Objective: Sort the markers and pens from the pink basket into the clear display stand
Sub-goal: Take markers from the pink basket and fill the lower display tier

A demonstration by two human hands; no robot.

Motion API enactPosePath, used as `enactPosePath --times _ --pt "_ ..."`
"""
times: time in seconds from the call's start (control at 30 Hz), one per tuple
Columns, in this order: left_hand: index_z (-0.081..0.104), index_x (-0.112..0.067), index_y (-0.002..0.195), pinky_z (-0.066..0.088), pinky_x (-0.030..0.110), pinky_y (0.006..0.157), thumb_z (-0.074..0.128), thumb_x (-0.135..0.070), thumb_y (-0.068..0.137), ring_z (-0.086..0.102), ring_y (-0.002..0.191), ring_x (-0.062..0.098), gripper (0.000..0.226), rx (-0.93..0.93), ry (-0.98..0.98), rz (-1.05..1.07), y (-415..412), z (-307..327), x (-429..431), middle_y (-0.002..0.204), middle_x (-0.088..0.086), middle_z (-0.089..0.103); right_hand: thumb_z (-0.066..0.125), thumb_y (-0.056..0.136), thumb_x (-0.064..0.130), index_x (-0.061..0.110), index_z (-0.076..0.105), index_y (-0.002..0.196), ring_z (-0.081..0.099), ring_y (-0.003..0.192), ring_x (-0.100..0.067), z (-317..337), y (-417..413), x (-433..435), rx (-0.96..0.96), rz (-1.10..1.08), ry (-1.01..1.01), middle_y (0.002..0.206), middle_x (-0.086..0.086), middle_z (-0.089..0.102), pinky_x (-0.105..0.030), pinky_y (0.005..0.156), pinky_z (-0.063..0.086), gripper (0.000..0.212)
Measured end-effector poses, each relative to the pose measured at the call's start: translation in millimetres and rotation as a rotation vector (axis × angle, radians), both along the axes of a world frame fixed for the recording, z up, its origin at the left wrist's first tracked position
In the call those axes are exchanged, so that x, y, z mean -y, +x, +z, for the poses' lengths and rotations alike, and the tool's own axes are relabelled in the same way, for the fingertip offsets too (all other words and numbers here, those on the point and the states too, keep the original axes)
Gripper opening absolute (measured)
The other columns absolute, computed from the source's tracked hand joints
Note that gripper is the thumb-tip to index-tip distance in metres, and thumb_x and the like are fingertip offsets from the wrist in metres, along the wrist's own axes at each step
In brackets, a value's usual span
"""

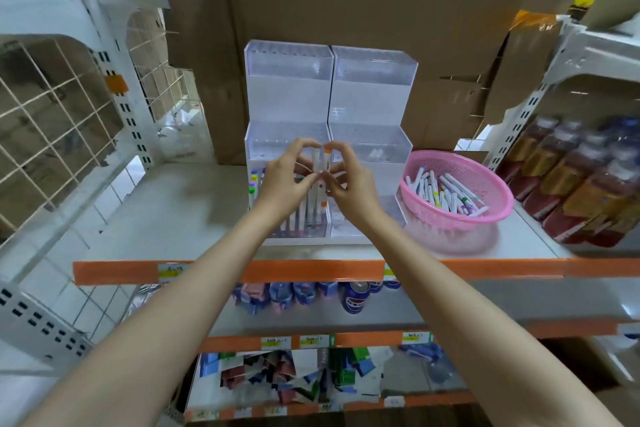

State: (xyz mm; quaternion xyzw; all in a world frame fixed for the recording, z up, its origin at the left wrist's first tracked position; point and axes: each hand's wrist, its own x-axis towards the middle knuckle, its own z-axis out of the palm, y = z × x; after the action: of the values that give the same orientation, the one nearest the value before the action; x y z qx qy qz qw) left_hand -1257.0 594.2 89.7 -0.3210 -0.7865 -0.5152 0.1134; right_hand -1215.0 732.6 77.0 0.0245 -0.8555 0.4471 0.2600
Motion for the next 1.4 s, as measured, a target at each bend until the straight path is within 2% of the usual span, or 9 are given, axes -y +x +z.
enactPosePath --times 0.23,0.73,0.9,1.1,1.23,1.33,1.4 --pt "0.054 -0.02 0.112 0.058 0.029 0.076 0.07 -0.004 0.082 0.066 0.072 0.004 0.038 -0.019 -0.077 -0.051 -8.3 -7.0 5.5 0.075 -0.013 0.062 0.064 0.088 0.008 0.017 0.05 0.123 0.065 0.068 -0.02 -3.2 -5.3 3.0 -0.042 -0.063 0.037 0.079 -0.006 0.064 -0.042 0.064 0.055 0.039" --pt "0.056 -0.009 0.102 0.054 0.021 0.073 0.075 -0.004 0.078 0.067 0.075 0.011 0.031 -0.09 -0.132 -0.056 -11.2 -11.4 9.0 0.081 0.0 0.068 0.066 0.086 0.009 0.021 0.052 0.119 0.064 0.073 -0.013 -15.8 -8.0 4.1 -0.061 -0.082 0.039 0.08 -0.002 0.064 -0.036 0.067 0.054 0.038" --pt "0.057 -0.006 0.099 0.056 0.026 0.075 0.074 -0.003 0.078 0.067 0.077 0.014 0.027 -0.145 -0.172 -0.062 -12.0 -13.9 8.9 0.084 0.005 0.07 0.066 0.085 0.007 0.02 0.053 0.119 0.064 0.072 -0.011 -16.6 -7.2 5.2 -0.066 -0.078 0.025 0.079 -0.001 0.064 -0.032 0.065 0.053 0.038" --pt "0.06 -0.006 0.094 0.051 0.016 0.069 0.075 -0.007 0.078 0.065 0.075 0.011 0.022 -0.197 -0.194 -0.069 -13.3 -11.9 8.9 0.082 0.005 0.07 0.066 0.085 0.006 0.018 0.053 0.119 0.062 0.071 -0.009 -16.3 -4.9 5.1 -0.075 -0.087 0.025 0.078 -0.002 0.063 -0.032 0.064 0.052 0.039" --pt "0.06 -0.009 0.089 0.052 0.022 0.066 0.074 -0.015 0.081 0.063 0.069 0.011 0.018 -0.207 -0.218 -0.066 -17.7 -11.8 11.0 0.077 0.0 0.067 0.067 0.086 0.008 0.017 0.054 0.12 0.063 0.071 -0.01 -16.6 -3.8 6.0 -0.077 -0.083 0.028 0.078 -0.003 0.062 -0.034 0.065 0.053 0.038" --pt "0.06 -0.01 0.09 0.055 0.033 0.067 0.073 -0.017 0.082 0.065 0.07 0.014 0.017 -0.23 -0.286 -0.065 -20.0 -18.8 13.0 0.081 0.002 0.071 0.068 0.085 0.009 0.016 0.053 0.12 0.064 0.072 -0.013 -16.2 -3.7 5.8 -0.073 -0.09 0.045 0.079 -0.001 0.062 -0.036 0.064 0.055 0.039" --pt "0.06 -0.009 0.091 0.054 0.034 0.066 0.073 -0.016 0.082 0.066 0.071 0.016 0.017 -0.23 -0.285 -0.056 -19.7 -21.7 13.4 0.081 0.003 0.071 0.068 0.085 0.009 0.017 0.054 0.12 0.064 0.072 -0.013 -16.3 -3.7 6.2 -0.073 -0.089 0.051 0.079 0.0 0.062 -0.037 0.064 0.055 0.039"
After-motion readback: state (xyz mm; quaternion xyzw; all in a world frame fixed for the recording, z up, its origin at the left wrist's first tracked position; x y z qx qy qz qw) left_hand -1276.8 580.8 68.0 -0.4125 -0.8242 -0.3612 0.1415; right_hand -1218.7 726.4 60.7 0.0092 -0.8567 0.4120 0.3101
